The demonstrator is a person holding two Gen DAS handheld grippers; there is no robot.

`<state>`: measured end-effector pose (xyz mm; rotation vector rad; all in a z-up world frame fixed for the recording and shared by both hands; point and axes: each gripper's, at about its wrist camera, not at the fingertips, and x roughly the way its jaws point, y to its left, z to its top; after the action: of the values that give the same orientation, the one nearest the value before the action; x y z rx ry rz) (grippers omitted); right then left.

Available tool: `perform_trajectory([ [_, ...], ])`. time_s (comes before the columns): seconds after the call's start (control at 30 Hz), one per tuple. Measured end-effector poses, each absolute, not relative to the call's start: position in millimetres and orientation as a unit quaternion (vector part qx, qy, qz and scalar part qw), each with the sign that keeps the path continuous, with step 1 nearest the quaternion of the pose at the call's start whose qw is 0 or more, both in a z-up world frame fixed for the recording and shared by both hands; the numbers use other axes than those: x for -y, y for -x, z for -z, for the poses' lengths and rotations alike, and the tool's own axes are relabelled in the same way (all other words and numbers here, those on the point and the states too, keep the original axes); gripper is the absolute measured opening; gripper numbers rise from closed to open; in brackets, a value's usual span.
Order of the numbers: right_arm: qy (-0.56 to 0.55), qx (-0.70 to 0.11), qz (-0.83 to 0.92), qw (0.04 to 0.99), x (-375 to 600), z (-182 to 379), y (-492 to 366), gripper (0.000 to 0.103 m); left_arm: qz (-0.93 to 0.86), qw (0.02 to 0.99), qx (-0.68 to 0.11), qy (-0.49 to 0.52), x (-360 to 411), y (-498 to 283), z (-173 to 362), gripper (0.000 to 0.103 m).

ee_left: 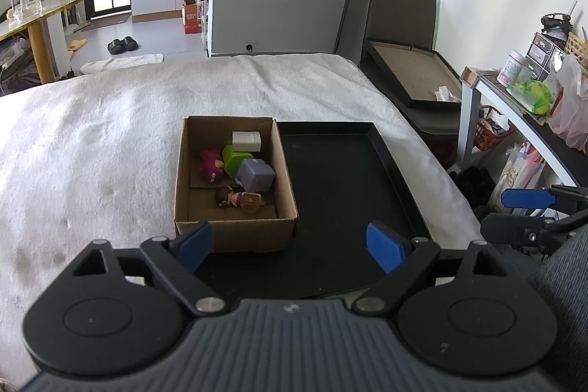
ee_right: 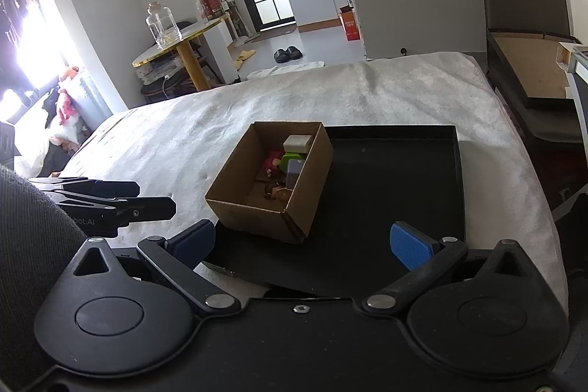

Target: Organize rigid objects

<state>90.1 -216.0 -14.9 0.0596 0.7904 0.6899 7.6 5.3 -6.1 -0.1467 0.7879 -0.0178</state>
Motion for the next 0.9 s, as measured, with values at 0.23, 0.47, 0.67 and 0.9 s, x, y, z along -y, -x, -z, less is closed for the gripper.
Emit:
perform_trajectory([
  [0.23, -0.026, -0.380, -0.325, 0.865, 214.1, 13.8, -89.3, 0.103, 0.008, 0.921, -0.383, 0.071, -5.2, -7.3, 6.2, 0.090],
  [0.47, -0.025, -0.381, -0.325, 0.865, 213.3, 13.9, -89.4, 0.103, 0.010, 0.921, -0.383, 0.072, -5.9, -7.8, 7.0, 0.090],
  [0.67, -0.020, -0.381, -0.323, 0.866, 211.6, 15.4, -89.1, 0.103, 0.009, 0.921, -0.384, 0.070, -6.4, -8.1, 7.3, 0.090],
  [0.9, -0.020, -0.385, -0.320, 0.865, 210.8, 15.5, -88.1, 0.103, 0.007, 0.921, -0.384, 0.064, -6.3, -8.9, 7.7, 0.091],
])
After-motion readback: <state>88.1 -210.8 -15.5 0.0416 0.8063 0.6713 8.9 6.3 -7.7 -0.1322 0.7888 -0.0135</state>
